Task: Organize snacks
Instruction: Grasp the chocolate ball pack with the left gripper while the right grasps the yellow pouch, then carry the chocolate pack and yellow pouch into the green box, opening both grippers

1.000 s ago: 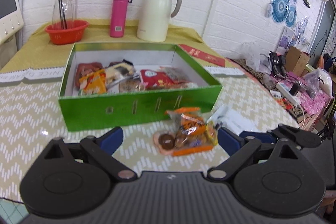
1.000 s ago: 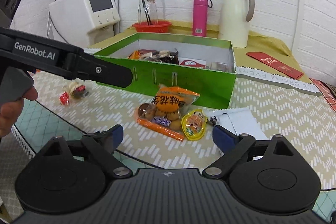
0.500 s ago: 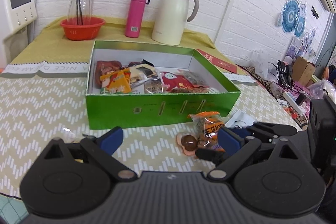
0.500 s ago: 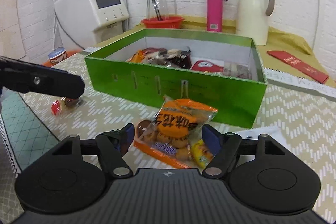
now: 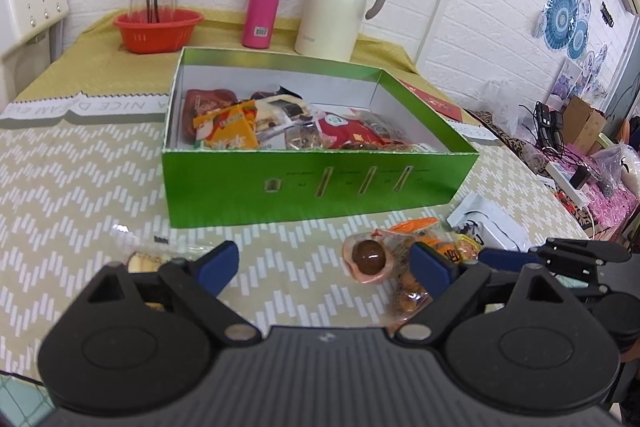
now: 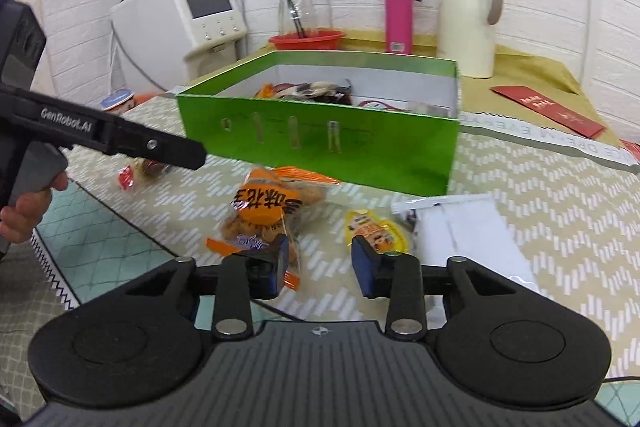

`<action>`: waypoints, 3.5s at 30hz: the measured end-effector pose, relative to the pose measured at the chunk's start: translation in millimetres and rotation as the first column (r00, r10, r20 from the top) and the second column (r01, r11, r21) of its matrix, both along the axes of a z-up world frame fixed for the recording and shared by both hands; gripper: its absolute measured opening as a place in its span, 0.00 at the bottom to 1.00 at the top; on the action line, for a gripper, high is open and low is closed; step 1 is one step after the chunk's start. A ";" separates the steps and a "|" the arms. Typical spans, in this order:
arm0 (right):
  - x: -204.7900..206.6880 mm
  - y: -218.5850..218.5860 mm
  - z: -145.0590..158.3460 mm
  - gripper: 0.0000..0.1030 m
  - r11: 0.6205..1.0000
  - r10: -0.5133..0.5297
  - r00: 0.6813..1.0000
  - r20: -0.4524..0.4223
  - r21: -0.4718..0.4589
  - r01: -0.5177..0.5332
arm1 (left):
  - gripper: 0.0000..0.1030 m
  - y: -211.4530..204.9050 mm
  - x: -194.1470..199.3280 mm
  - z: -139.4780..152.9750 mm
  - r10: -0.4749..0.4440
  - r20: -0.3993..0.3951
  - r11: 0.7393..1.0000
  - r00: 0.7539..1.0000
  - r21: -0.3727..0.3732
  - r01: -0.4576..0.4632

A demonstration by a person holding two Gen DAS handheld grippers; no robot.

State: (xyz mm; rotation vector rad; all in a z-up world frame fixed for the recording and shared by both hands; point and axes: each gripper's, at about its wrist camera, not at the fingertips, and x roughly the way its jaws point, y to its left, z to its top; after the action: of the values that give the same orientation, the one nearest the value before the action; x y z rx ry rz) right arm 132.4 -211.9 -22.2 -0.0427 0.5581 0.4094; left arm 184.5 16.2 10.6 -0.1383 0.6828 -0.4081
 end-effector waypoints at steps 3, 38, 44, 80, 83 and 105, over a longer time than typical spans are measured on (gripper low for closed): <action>6.1 -5.0 3.6 0.50 0.999 -0.046 0.999 0.029 0.014 0.045 | 0.65 2.6 4.3 -1.0 0.004 -0.017 1.000 1.000 0.003 -0.004; 16.0 8.6 -13.9 0.39 0.991 -0.060 0.998 -0.007 -0.117 0.059 | 0.19 -53.0 21.6 -26.2 -0.145 -0.020 0.979 0.989 0.140 0.146; 17.0 7.7 -13.8 0.44 0.991 -0.072 0.997 -0.009 -0.114 0.070 | 0.46 -52.7 27.8 -30.0 -0.094 0.018 0.988 0.995 0.128 0.091; 46.0 13.9 67.6 0.37 0.991 -0.131 0.972 0.195 0.020 0.130 | 0.23 -32.2 57.1 68.2 -0.004 0.122 1.000 0.993 -0.007 0.005; 65.4 12.9 58.7 0.37 0.989 -0.145 0.977 0.155 0.047 0.139 | 0.23 -34.9 72.0 59.2 -0.002 0.090 1.000 0.996 -0.009 0.003; 91.2 16.7 26.5 1.00 0.993 -0.114 0.982 0.151 0.018 0.113 | 0.88 -37.0 80.6 41.9 0.065 0.202 0.997 0.977 0.025 -0.072</action>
State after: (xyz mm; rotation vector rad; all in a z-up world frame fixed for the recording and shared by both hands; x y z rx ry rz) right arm 223.7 -195.2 4.4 -0.0326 0.4060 0.2945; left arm 265.2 -20.9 52.5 -0.0878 0.4833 -0.3394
